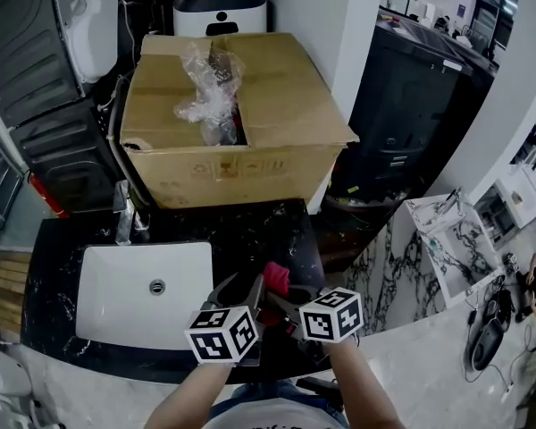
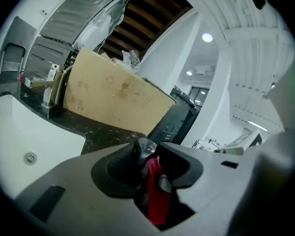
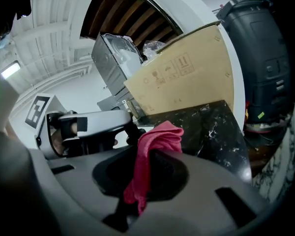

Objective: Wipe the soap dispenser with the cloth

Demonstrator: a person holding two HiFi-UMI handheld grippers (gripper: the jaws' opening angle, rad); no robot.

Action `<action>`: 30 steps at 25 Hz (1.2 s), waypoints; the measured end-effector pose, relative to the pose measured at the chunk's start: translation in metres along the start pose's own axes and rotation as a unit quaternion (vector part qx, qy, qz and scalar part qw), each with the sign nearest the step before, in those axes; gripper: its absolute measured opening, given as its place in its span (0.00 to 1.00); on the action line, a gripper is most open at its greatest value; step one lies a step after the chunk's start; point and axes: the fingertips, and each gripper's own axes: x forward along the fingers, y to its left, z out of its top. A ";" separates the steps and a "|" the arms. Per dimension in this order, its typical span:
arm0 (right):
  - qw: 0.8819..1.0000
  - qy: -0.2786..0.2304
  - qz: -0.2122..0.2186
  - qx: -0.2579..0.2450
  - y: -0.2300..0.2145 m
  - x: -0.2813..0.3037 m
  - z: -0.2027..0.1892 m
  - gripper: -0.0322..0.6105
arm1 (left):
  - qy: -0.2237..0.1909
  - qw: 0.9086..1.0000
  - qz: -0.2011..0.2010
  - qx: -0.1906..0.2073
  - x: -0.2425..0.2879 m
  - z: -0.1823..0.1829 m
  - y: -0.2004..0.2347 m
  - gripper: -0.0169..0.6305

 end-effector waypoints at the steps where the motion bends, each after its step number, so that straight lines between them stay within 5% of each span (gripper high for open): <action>1: 1.000 -0.002 0.006 0.001 0.002 0.000 0.001 0.13 | -0.001 1.000 -0.008 -0.008 -0.002 0.001 0.003 0.28; 10: 0.998 -0.014 0.054 -0.031 0.038 0.024 0.016 0.13 | -0.037 0.989 -0.051 -0.135 -0.039 0.013 0.062 0.28; 15: 0.997 0.002 0.072 -0.019 0.046 0.035 0.012 0.13 | -0.048 0.988 -0.029 -0.147 -0.054 0.013 0.093 0.28; 24: 0.998 0.054 0.019 -0.035 0.024 0.032 -0.011 0.13 | -0.042 0.990 0.022 -0.136 -0.057 0.013 0.130 0.28; 30: 0.998 -0.030 0.023 -0.042 0.033 0.031 0.040 0.13 | -0.020 0.992 0.059 -0.109 -0.045 0.020 0.141 0.28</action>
